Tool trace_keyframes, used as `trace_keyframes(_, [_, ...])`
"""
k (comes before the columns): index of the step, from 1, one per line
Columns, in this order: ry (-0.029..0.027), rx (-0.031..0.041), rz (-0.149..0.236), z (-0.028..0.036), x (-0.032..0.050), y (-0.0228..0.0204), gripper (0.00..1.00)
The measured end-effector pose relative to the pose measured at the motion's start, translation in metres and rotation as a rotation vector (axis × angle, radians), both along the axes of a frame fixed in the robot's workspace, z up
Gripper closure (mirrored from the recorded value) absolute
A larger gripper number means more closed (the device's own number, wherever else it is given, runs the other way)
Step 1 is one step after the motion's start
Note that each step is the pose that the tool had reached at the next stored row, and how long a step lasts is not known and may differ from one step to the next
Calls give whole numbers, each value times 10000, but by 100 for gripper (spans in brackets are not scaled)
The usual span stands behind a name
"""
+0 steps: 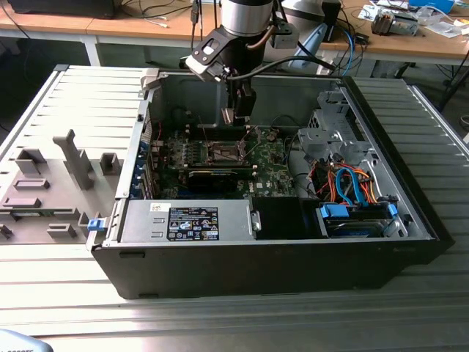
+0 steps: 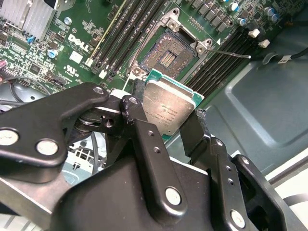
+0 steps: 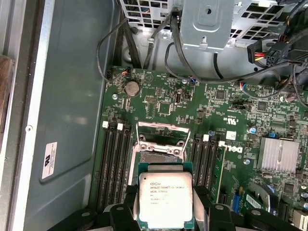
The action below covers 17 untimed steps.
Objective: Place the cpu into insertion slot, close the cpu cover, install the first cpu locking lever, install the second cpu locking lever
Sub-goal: 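Place the cpu into insertion slot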
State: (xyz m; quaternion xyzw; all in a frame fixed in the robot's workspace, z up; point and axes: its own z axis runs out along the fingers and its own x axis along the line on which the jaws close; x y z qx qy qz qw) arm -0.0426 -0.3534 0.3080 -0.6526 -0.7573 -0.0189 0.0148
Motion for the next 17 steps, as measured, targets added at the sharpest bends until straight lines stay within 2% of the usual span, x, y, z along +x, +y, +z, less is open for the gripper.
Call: trace_keyframes(17, [0,0,-166,0,0,0,46])
